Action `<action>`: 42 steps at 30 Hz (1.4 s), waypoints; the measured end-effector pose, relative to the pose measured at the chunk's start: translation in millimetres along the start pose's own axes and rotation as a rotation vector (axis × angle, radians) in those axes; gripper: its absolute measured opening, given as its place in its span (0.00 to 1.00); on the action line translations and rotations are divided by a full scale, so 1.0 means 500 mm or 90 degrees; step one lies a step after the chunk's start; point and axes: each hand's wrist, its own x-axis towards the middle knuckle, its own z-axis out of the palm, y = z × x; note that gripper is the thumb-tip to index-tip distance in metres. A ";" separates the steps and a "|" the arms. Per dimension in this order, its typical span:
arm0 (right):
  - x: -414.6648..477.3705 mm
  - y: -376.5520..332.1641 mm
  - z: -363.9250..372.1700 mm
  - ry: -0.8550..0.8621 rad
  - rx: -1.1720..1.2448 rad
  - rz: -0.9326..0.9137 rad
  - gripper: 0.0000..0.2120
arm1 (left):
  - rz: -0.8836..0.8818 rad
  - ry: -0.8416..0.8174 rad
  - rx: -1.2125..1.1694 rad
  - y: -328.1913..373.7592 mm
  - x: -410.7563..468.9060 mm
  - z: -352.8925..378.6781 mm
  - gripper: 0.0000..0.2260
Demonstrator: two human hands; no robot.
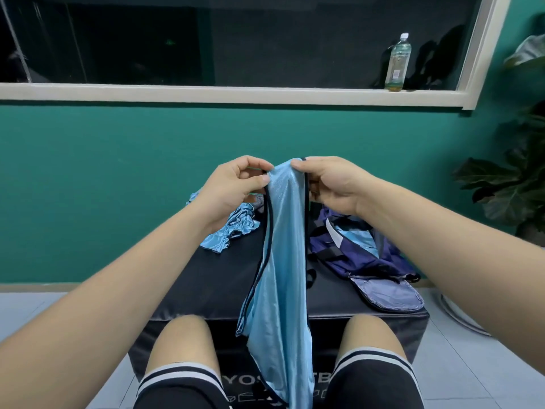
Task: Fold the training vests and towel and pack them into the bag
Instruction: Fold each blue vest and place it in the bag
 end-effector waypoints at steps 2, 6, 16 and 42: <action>0.004 -0.002 -0.007 0.015 -0.009 -0.001 0.03 | -0.034 -0.006 -0.020 -0.026 -0.017 0.005 0.10; -0.002 -0.003 -0.018 0.021 -0.037 0.006 0.06 | -0.151 0.011 0.000 -0.139 -0.069 0.001 0.12; -0.015 -0.033 -0.036 0.016 -0.064 0.007 0.06 | -0.436 0.032 0.073 -0.506 -0.253 0.046 0.08; -0.042 -0.059 -0.087 0.070 -0.051 -0.011 0.04 | -0.293 0.175 0.065 -0.481 -0.186 -0.119 0.07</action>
